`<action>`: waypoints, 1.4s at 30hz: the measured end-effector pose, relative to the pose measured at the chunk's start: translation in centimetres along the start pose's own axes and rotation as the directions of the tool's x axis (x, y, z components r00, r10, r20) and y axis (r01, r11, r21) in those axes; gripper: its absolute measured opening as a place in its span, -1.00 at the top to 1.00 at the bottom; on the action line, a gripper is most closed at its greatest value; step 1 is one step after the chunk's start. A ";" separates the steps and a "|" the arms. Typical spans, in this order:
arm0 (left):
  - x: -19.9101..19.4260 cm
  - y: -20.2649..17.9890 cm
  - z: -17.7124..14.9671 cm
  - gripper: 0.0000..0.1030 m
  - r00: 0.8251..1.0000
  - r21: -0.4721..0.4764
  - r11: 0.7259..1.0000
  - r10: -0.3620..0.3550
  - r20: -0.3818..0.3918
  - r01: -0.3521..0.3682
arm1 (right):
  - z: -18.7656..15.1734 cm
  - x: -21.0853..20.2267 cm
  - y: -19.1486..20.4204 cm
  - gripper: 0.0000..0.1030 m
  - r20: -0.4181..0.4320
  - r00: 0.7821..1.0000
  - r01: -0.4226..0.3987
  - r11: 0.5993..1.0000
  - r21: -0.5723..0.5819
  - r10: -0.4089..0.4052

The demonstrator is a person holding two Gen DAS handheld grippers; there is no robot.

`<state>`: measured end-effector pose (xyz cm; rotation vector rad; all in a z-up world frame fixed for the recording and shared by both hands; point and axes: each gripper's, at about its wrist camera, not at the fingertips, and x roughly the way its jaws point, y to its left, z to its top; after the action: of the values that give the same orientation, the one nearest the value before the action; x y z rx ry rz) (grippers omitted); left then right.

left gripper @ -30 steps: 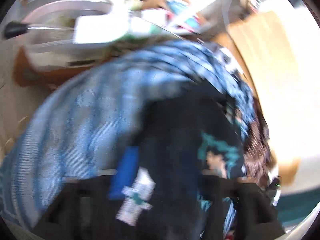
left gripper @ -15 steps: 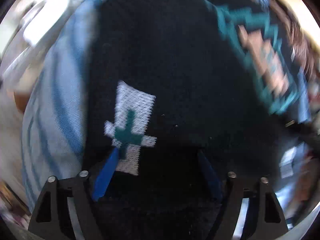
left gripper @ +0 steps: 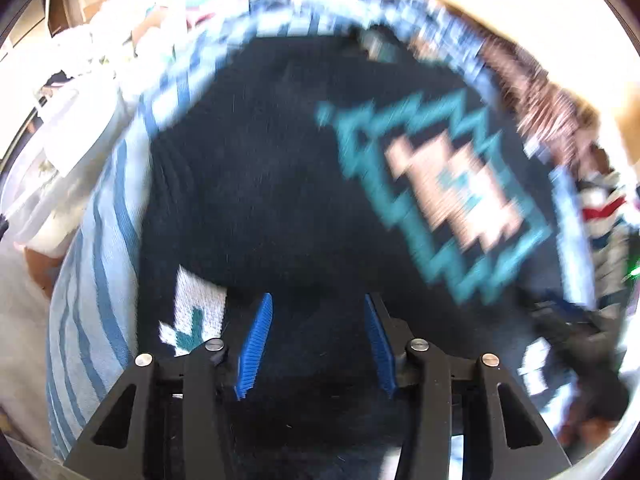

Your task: Fold clothes

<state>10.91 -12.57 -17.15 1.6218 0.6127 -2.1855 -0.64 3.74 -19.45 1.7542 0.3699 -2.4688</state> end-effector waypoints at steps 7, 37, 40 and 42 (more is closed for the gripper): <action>-0.7 2.1 -3.7 0.11 0.997 -0.050 0.998 -0.037 0.066 0.040 | -3.1 1.7 -4.6 -0.41 -0.046 0.999 -0.017 0.995 0.103 0.021; -5.4 4.5 -8.7 0.11 0.915 -0.066 0.951 -0.268 0.302 0.301 | -6.8 -4.4 -6.6 -0.06 0.161 0.980 -0.141 0.980 0.143 0.118; -4.6 3.6 -7.6 0.11 0.933 -0.056 0.964 -0.237 0.273 0.261 | -6.4 -1.4 -10.8 -0.04 0.052 0.993 -0.119 0.935 0.334 0.107; -2.5 3.2 -7.5 0.11 0.953 -0.090 0.966 -0.218 0.212 0.241 | -6.6 -0.4 -11.4 -0.01 0.049 0.990 -0.143 0.930 0.337 0.135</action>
<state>19.33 -11.27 -17.02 1.3065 0.8876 -2.3906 3.17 16.40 -19.49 1.7880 -0.1937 -2.5660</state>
